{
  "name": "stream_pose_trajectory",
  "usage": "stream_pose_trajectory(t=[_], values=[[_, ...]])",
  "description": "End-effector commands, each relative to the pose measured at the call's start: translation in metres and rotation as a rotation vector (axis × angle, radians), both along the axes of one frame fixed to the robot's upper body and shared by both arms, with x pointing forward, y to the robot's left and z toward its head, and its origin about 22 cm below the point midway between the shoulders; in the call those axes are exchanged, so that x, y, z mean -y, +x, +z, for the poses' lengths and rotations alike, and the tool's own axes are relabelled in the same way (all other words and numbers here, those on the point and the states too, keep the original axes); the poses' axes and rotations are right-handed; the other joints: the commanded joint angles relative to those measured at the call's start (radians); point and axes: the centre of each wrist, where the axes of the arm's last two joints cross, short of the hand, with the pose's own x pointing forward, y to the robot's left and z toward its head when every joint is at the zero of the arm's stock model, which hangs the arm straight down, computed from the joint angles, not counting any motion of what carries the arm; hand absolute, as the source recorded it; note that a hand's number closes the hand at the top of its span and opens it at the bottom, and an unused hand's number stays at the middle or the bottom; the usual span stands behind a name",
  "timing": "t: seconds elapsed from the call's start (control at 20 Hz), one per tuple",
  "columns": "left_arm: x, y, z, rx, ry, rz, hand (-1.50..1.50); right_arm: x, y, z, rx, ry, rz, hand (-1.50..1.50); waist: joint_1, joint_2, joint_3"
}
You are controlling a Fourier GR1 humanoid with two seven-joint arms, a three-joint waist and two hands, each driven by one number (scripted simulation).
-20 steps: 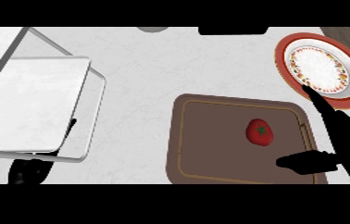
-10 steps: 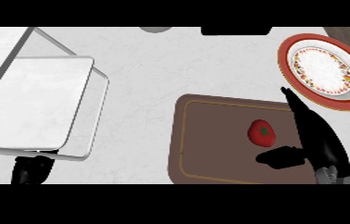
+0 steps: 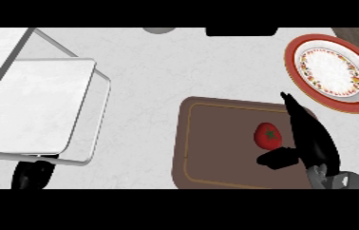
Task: Pick the tomato from the tray and place it in the plate
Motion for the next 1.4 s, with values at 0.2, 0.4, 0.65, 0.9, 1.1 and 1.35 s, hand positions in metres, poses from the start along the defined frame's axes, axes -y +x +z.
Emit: stream_pose_trajectory(t=[0.2, 0.4, 0.65, 0.9, 1.1, 1.35], values=[[0.054, 0.014, -0.013, -0.088, -0.076, -0.114, 0.00, -0.009, 0.015, -0.022, -0.069, -0.012, 0.019, -1.50, -0.009, 0.021, -0.018], [0.059, 0.009, -0.021, -0.076, -0.086, -0.113, 0.00, 0.003, 0.013, -0.023, -0.116, -0.097, 0.119, 1.50, -0.016, 0.020, -0.019], [0.066, 0.018, -0.012, -0.086, -0.077, -0.117, 0.00, -0.007, 0.020, -0.035, -0.071, -0.146, 0.115, 1.50, -0.020, 0.022, -0.018], [0.062, 0.019, -0.015, -0.077, -0.090, -0.122, 0.00, -0.038, 0.046, -0.025, -0.023, -0.148, 0.065, 1.50, -0.004, 0.025, -0.019], [0.053, 0.017, -0.013, -0.076, -0.083, -0.162, 0.00, -0.105, 0.081, -0.011, -0.022, -0.148, -0.004, 1.50, 0.036, 0.038, -0.021], [0.050, 0.014, -0.018, -0.073, -0.094, -0.125, 0.00, -0.126, 0.105, 0.016, 0.343, -0.137, -0.037, 1.50, 0.016, 0.031, -0.019]])
